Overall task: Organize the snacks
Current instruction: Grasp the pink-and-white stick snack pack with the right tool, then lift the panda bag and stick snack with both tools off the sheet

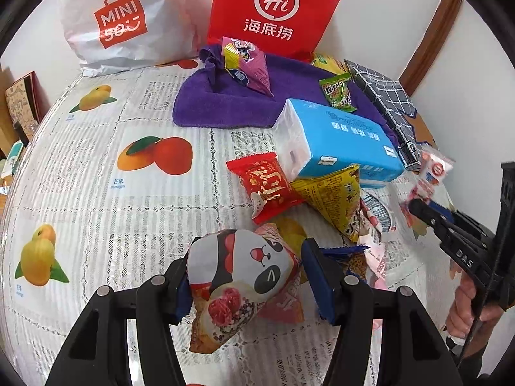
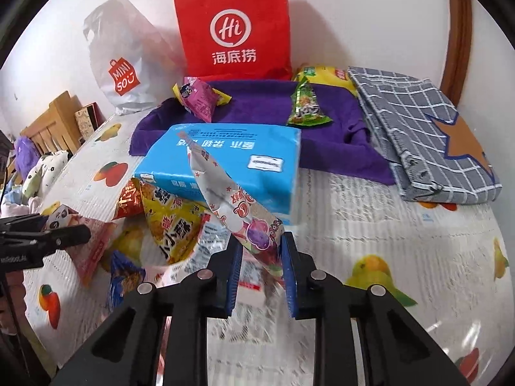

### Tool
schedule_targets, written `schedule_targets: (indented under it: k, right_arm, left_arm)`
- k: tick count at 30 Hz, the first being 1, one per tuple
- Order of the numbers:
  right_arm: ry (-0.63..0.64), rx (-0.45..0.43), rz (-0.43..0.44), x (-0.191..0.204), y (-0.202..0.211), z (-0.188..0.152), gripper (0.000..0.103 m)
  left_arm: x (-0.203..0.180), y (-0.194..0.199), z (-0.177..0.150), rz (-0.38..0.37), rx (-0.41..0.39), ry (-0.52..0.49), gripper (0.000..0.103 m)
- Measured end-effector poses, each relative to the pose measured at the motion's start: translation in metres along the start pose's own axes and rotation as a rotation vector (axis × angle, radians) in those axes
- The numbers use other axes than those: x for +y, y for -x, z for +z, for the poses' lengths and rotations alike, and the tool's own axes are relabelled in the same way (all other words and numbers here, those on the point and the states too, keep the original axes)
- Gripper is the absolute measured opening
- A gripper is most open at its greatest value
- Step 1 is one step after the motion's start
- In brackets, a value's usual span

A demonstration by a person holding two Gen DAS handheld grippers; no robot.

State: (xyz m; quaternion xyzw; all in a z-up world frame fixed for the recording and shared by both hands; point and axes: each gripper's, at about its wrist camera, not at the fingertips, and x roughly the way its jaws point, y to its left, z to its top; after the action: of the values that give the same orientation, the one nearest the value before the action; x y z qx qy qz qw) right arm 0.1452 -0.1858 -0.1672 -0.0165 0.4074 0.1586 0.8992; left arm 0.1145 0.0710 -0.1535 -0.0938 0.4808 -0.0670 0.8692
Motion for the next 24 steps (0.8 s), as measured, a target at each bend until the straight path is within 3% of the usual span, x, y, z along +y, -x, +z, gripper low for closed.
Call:
schedule_targets:
  k: [10, 15, 24]
  right_arm:
    - [-0.056, 0.108, -0.007, -0.026, 0.033, -0.023, 0.024]
    - [-0.070, 0.155, 0.002, -0.028, 0.019, -0.026, 0.026]
    - [-0.072, 0.155, 0.040, -0.029, -0.005, -0.020, 0.046]
  left_arm:
    - [-0.012, 0.011, -0.002, 0.000, -0.014, -0.008, 0.059]
    - [-0.017, 0.010, 0.000, 0.001, -0.007, -0.017, 0.059]
    - [-0.017, 0.008, 0.003, 0.015, 0.001, -0.019, 0.059]
